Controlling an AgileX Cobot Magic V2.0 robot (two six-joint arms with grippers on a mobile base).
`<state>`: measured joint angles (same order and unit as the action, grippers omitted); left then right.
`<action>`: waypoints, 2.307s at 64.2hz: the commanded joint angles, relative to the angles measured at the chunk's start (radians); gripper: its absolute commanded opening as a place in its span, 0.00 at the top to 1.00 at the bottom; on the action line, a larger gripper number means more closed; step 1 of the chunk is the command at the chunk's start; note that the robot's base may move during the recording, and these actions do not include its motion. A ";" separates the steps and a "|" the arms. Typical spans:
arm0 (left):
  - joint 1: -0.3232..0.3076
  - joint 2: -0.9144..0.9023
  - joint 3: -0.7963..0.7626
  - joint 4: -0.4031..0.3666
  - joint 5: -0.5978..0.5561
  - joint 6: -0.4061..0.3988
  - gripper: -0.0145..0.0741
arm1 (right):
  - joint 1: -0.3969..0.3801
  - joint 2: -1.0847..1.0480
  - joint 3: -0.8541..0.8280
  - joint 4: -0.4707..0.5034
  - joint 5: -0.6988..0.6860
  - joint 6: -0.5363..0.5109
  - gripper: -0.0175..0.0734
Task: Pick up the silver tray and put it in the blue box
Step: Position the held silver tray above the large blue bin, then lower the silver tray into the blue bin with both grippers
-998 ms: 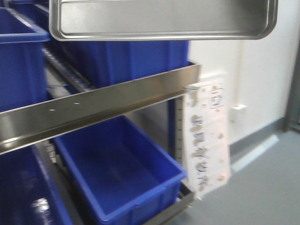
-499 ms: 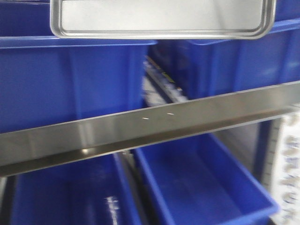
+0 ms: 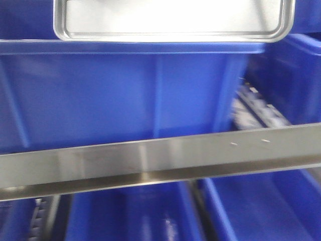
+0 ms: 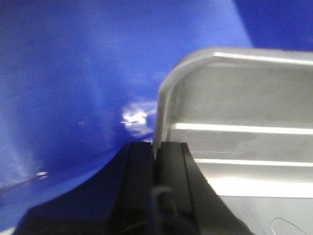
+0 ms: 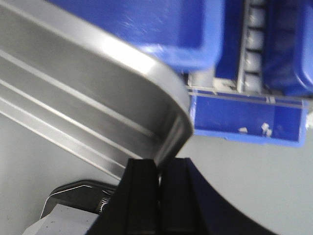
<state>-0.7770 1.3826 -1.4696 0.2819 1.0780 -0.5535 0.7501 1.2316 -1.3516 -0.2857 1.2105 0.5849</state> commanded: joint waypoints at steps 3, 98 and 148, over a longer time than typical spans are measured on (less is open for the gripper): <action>-0.006 -0.041 -0.037 0.019 -0.058 -0.009 0.95 | 0.000 -0.027 -0.030 -0.032 -0.036 -0.009 0.75; -0.006 -0.041 -0.037 0.019 -0.065 -0.007 0.95 | 0.000 -0.027 -0.030 -0.032 -0.054 -0.009 0.75; 0.043 0.008 -0.122 0.109 -0.157 -0.003 0.95 | -0.086 0.115 -0.259 -0.087 -0.189 -0.016 0.75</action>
<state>-0.7544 1.3986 -1.5559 0.3789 1.0313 -0.5535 0.6885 1.3222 -1.5425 -0.3499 1.1451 0.5849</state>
